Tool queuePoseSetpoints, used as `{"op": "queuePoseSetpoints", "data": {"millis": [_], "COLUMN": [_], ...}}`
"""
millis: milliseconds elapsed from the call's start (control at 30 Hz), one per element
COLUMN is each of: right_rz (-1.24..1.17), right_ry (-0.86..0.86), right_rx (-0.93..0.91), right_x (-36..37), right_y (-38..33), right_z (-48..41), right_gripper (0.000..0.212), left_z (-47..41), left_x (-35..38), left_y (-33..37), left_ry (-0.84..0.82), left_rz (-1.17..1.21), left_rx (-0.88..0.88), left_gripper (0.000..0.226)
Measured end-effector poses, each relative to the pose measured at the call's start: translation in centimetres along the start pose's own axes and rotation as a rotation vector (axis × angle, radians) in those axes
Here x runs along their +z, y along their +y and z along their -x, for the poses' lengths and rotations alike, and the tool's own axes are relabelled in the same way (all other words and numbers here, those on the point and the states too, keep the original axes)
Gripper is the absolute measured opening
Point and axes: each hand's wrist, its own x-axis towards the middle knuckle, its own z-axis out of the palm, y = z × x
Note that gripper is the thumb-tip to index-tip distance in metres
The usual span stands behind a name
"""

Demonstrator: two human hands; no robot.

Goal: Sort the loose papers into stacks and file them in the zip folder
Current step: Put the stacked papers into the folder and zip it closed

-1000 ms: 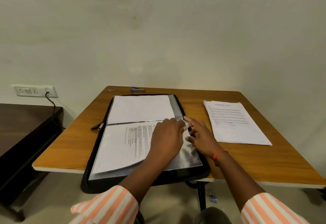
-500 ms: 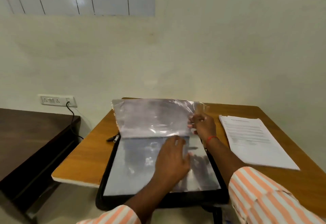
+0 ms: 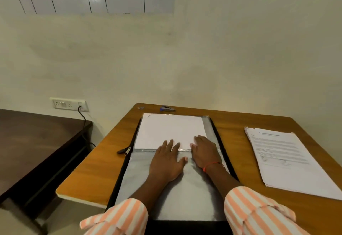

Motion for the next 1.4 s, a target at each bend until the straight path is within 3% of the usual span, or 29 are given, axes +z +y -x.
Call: {"op": "queuePoseSetpoints", "data": {"millis": [267, 367, 467, 633, 867, 933, 1033, 1133, 1233, 1400], "right_rz": [-0.012, -0.011, 0.146, 0.261, 0.231, 0.219, 0.175, 0.087, 0.082, 0.158], "right_ry": [-0.010, 0.105, 0.173, -0.079, -0.083, -0.028, 0.033, -0.035, -0.037, -0.029], "right_rx": [-0.007, 0.199, 0.402, 0.619, 0.565, 0.575, 0.734, 0.946, 0.943, 0.880], "right_x": [-1.9, -4.9, -8.0, -9.9, -10.9, -11.5, -12.7, -13.5, -13.6, -14.7], "right_y": [0.3, 4.1, 10.0, 15.5, 14.2, 15.0, 17.5, 20.6, 22.8, 22.4], "right_z": [-0.1, 1.1, 3.4, 7.7, 8.5, 8.4, 8.9, 9.9, 10.3, 11.3], "right_gripper": [0.040, 0.035, 0.041, 0.075, 0.052, 0.059, 0.069, 0.097, 0.118, 0.105], "left_z": [0.3, 0.3, 0.3, 0.7, 2.2, 2.6, 2.9, 2.9, 2.8, 2.5], "left_x": [-0.3, -0.3, -0.2, -0.4, -1.3, -1.5, -1.6, -1.5, -1.4, -1.1], "left_y": [-0.4, -0.5, -0.3, 0.0, 0.9, 1.0, 1.2, 1.2, 1.2, 1.2], "left_ry": [0.053, 0.152, 0.310, 0.357, 0.384, 0.379, 0.338, 0.307, 0.310, 0.316], "left_rz": [0.052, 0.096, 0.088, 0.069, 0.069, 0.046, 0.009, 0.040, 0.036, 0.020], "left_rx": [0.023, 0.093, 0.217, 0.192, 0.174, 0.166, 0.165, 0.128, 0.128, 0.143], "left_gripper": [0.073, 0.065, 0.045, 0.028, 0.024, 0.023, 0.027, 0.029, 0.028, 0.027]}}
